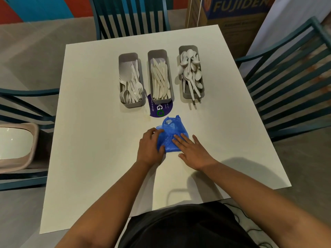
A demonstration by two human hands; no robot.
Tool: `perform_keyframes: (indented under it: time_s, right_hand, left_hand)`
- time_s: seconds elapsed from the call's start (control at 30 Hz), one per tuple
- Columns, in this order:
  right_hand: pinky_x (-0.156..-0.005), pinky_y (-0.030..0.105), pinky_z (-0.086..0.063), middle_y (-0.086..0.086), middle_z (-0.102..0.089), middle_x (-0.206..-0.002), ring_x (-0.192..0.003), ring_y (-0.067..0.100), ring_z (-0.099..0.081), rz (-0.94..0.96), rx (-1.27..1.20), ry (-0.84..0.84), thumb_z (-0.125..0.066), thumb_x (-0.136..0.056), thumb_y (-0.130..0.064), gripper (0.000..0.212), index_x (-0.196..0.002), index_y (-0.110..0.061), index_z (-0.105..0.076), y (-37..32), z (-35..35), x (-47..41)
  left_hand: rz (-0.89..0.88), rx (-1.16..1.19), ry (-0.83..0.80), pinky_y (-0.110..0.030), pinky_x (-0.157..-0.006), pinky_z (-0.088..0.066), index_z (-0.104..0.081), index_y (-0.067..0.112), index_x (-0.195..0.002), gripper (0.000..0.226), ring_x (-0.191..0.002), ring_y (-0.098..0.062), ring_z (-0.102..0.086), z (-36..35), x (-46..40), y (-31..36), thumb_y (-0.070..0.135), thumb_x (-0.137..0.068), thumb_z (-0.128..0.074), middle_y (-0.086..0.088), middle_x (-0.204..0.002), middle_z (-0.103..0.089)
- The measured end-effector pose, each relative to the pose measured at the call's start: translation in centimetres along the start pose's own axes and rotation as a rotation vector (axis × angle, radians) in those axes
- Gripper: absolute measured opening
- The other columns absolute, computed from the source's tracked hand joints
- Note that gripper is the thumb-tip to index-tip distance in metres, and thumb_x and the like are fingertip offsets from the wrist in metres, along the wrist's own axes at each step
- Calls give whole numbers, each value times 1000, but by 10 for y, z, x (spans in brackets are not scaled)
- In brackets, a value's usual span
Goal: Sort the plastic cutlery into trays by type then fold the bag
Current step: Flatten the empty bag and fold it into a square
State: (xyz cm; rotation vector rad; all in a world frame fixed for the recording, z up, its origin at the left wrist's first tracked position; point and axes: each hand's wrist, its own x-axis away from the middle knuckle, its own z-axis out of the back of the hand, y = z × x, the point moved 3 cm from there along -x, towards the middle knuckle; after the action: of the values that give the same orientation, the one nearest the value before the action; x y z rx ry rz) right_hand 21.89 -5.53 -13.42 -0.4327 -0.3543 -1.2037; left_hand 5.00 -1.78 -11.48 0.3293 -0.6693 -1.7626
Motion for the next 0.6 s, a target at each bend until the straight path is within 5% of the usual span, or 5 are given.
perform_keyframes:
  time_s: [0.13,0.23,0.43,0.6]
  right_hand:
    - [-119,36,-3,-5,-4,-160,-148,14,-2,-14,-168,61,-34,-102,-19,53,-151,-23,-13,3,10,-1]
    - [-117,26,-7,-6,-22,-157,-146,12,-15,-33,-356,140,-41,-98,-8,50,-146,-21,-32,7,16,1]
    - [-111,17,-21,-8,-36,-150,-137,12,-34,-30,-480,177,-51,-93,-11,46,-138,-23,-47,17,20,7]
    - [-108,18,-25,-7,-41,-146,-132,13,-38,-49,-558,159,-56,-87,-9,52,-137,-21,-47,18,19,8]
  left_hand:
    - [-283,-236,-104,-38,-78,-46,-64,15,-115,65,-111,-28,-60,-5,9,6,28,-52,-55,-7,-122,-60]
    - [-259,-314,-211,-40,-76,-48,-65,16,-117,66,-114,-29,-61,-10,10,5,24,-52,-58,-3,-123,-64]
    - [-149,-442,-89,-34,-65,-52,-69,21,-108,41,-95,-26,-66,-8,10,2,33,-73,-49,5,-112,-69]
    - [-30,-289,-25,-35,-83,-38,-65,18,-114,30,-103,-28,-59,-9,9,1,30,-94,-47,1,-115,-68]
